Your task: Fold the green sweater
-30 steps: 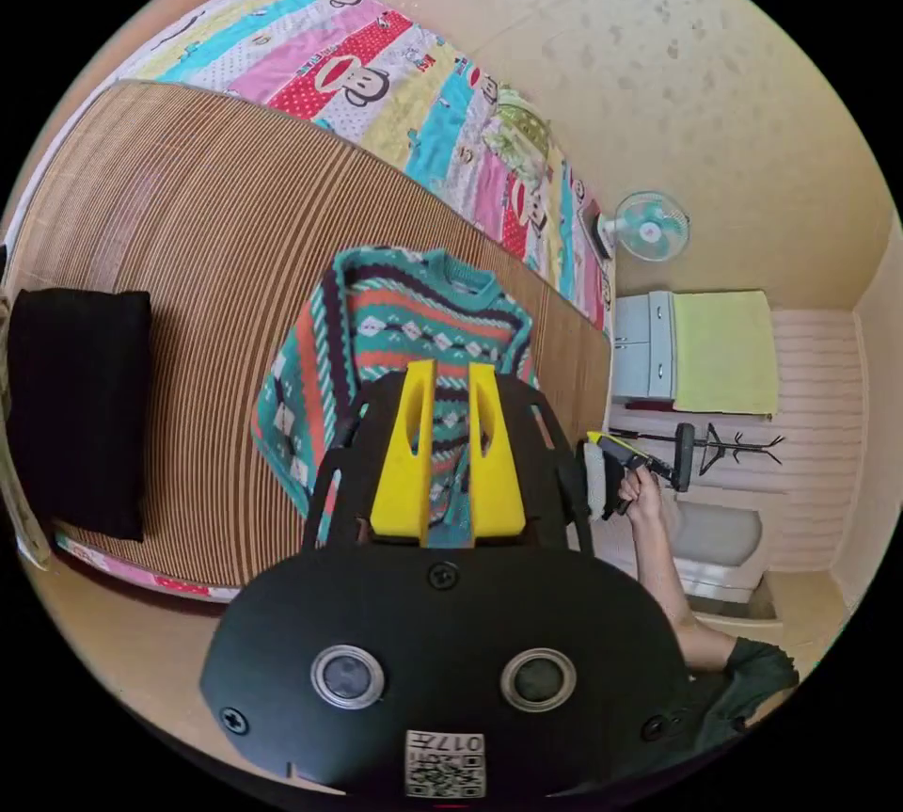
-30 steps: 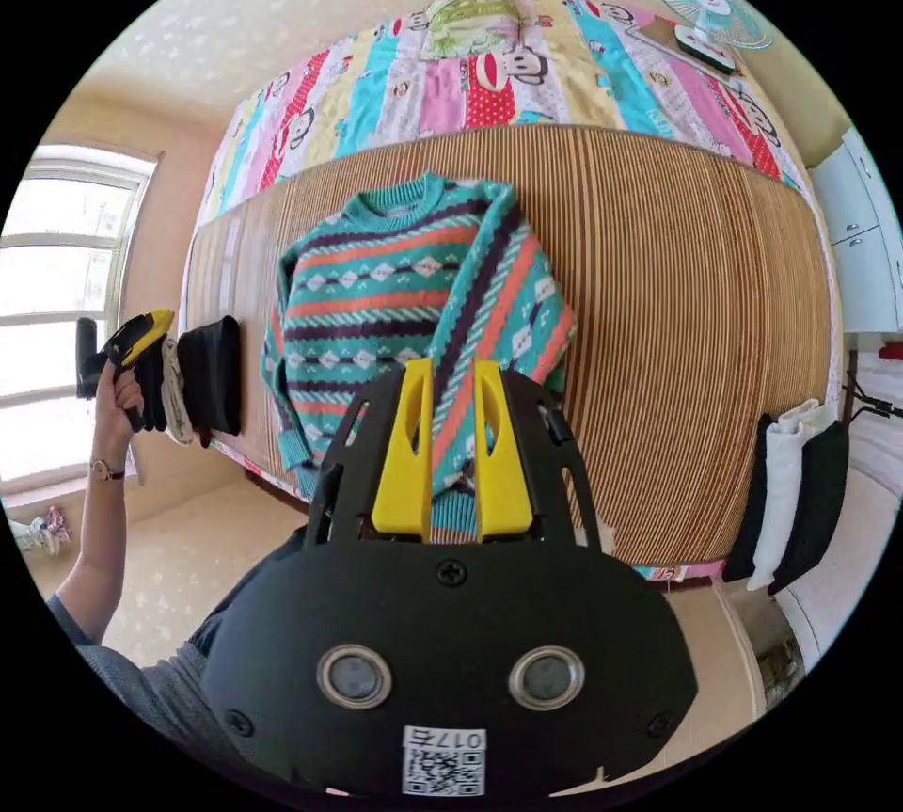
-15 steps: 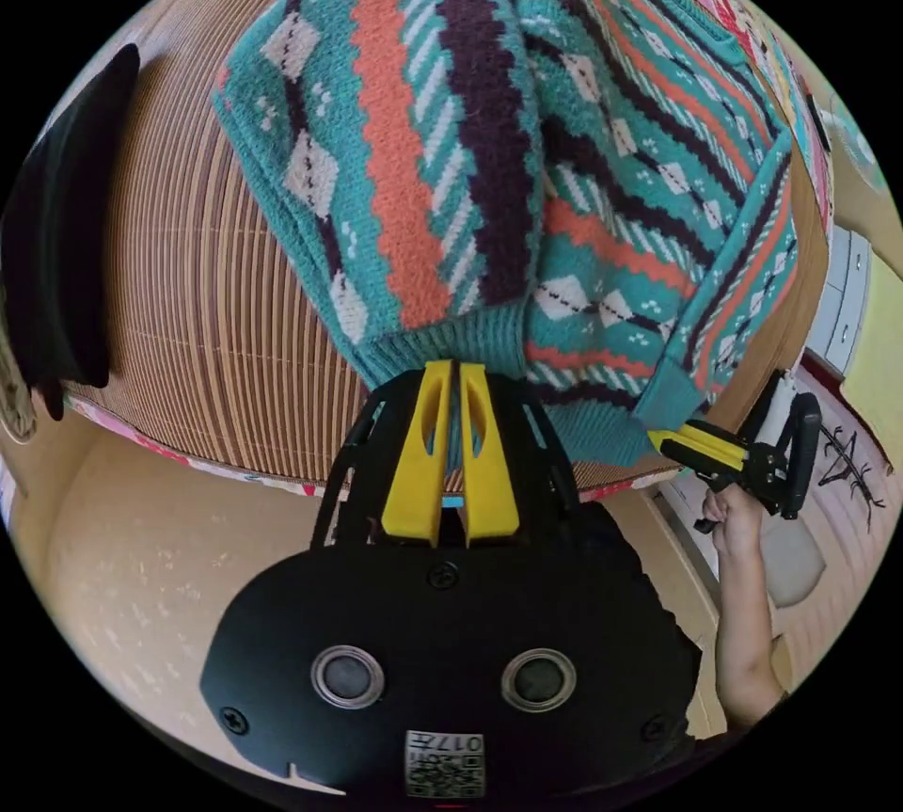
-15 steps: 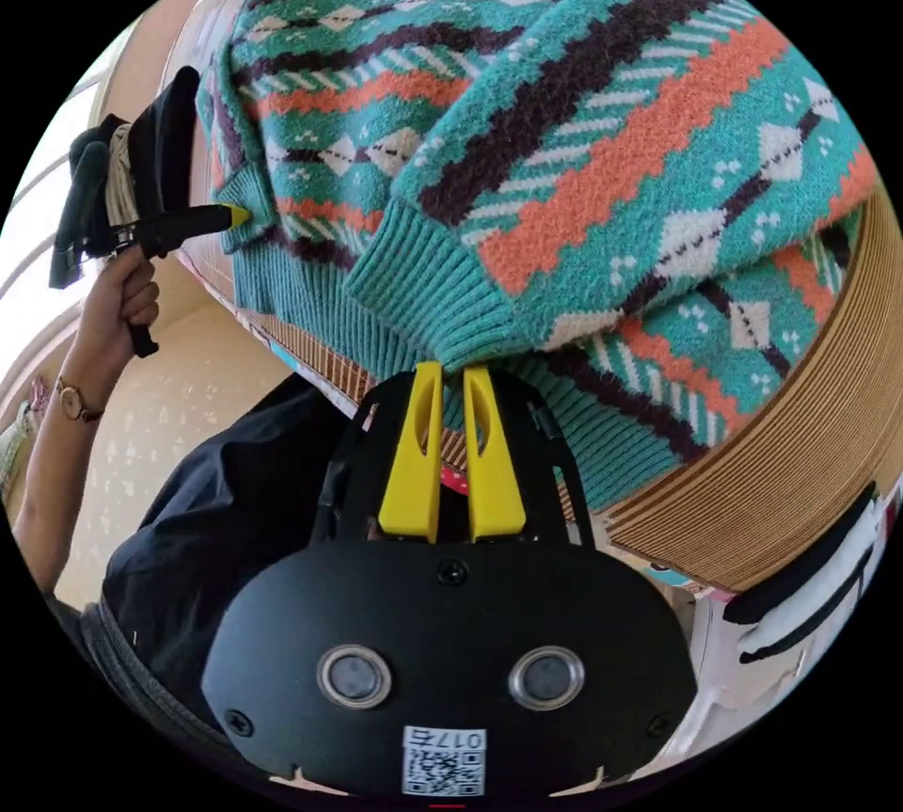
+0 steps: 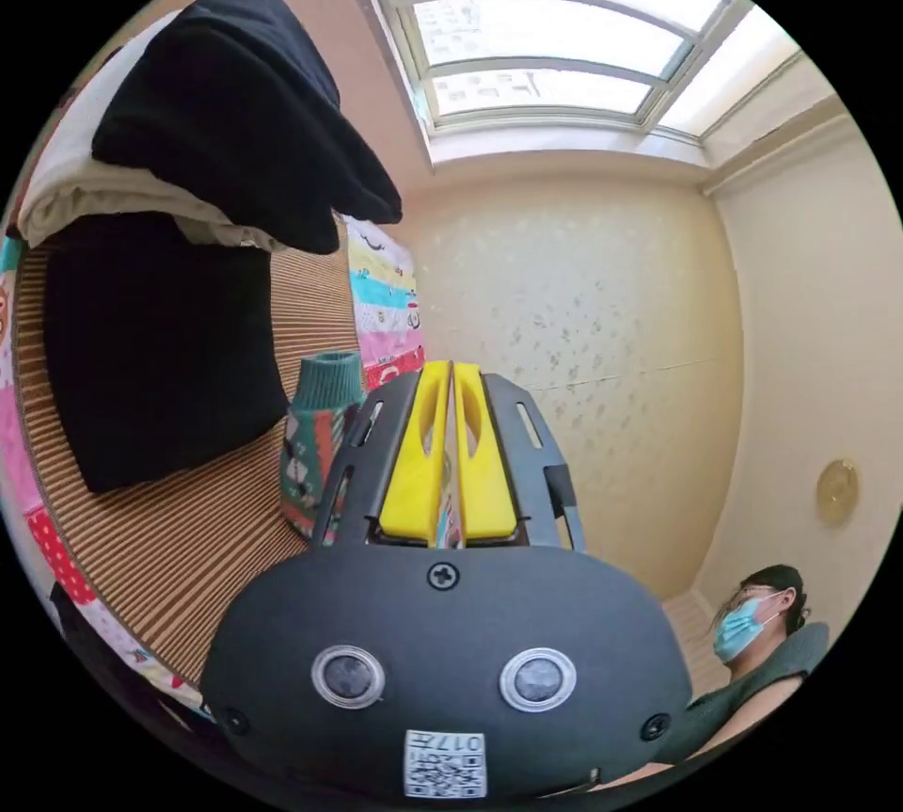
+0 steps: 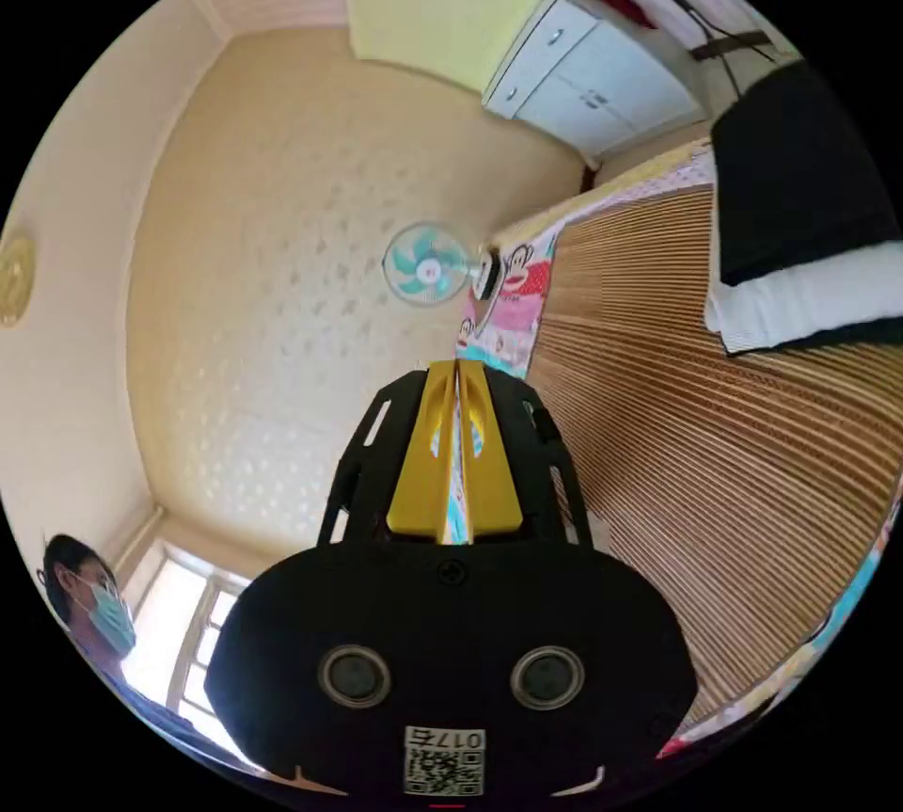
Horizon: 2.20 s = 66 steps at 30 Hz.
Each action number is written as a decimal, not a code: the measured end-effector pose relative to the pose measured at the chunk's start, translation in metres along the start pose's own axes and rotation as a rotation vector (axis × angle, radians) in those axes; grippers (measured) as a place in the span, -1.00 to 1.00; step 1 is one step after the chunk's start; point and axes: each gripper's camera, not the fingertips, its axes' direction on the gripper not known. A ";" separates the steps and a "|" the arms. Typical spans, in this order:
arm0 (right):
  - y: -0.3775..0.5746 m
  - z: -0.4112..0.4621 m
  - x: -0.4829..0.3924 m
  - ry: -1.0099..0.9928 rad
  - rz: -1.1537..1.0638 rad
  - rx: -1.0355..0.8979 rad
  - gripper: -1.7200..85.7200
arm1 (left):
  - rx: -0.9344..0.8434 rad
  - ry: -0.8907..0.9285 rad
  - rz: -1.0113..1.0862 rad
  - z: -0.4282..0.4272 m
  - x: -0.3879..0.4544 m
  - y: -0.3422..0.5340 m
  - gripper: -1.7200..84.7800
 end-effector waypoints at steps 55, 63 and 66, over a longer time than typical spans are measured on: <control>0.264 -0.235 0.033 1.274 0.072 -1.050 -0.95 | -0.703 -0.810 0.129 0.144 -0.188 -0.068 -0.73; 0.258 -0.240 0.022 1.277 0.052 -1.111 -0.95 | -0.656 -0.857 0.367 0.109 -0.136 -0.023 -0.85; 0.257 -0.236 0.024 1.256 0.018 -1.150 -0.95 | -0.521 -0.707 0.490 0.068 -0.071 0.007 -0.86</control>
